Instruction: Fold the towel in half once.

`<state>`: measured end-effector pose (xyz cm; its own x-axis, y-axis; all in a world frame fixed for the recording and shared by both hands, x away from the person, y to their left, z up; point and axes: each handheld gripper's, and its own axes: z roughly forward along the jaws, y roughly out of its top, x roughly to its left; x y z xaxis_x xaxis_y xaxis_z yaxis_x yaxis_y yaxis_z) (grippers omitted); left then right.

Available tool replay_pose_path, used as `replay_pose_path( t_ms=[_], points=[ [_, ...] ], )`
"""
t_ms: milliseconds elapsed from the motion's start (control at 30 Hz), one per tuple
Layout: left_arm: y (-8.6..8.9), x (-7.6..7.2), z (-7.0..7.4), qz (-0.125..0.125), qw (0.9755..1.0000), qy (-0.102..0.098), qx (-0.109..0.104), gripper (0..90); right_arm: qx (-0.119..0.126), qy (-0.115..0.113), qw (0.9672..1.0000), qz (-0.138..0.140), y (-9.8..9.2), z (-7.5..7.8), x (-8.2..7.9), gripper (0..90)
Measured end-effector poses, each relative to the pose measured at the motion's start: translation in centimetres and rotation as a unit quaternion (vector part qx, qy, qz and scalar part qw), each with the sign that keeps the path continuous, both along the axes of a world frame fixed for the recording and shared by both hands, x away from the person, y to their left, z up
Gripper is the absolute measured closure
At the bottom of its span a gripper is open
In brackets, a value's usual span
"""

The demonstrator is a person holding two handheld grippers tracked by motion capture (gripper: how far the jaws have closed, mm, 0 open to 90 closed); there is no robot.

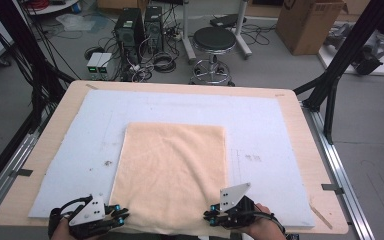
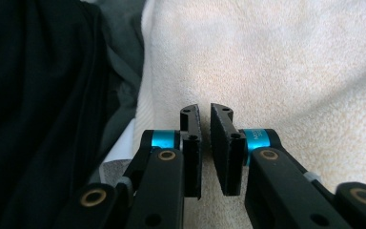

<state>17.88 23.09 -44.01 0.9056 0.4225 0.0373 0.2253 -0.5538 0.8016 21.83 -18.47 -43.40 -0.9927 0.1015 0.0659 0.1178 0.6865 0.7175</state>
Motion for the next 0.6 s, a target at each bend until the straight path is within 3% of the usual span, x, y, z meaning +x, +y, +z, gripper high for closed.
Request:
replay_pose_path(
  t_ms=[200, 300, 367, 467, 600],
  points=[
    [1.0, -0.5, 0.6, 0.003, 0.9995, -0.004, -0.032, 82.8, 0.034, -0.006, 0.9994, 0.003, -0.6, 1.1, -0.4, 83.5],
    [1.0, -0.9, 0.5, -0.003, 0.9997, 0.003, -0.025, 82.4, 0.043, 0.001, 0.9990, 0.011, -0.7, 1.3, -0.6, 82.8],
    [1.0, -1.0, 0.5, -0.007, 0.9996, 0.008, -0.025, 80.7, 0.040, 0.020, 0.9986, 0.028, -0.5, 0.9, -0.6, 79.1],
    [1.0, -0.8, 0.5, -0.006, 0.9994, 0.015, -0.032, 64.7, 0.036, 0.028, 0.9986, 0.028, -0.3, 0.5, -0.6, 70.7],
    [0.7, -0.2, 0.6, 0.003, 0.9992, 0.013, -0.038, 57.5, 0.047, 0.026, 0.9986, 0.001, -0.6, 0.6, 0.0, 65.1]
  ],
)
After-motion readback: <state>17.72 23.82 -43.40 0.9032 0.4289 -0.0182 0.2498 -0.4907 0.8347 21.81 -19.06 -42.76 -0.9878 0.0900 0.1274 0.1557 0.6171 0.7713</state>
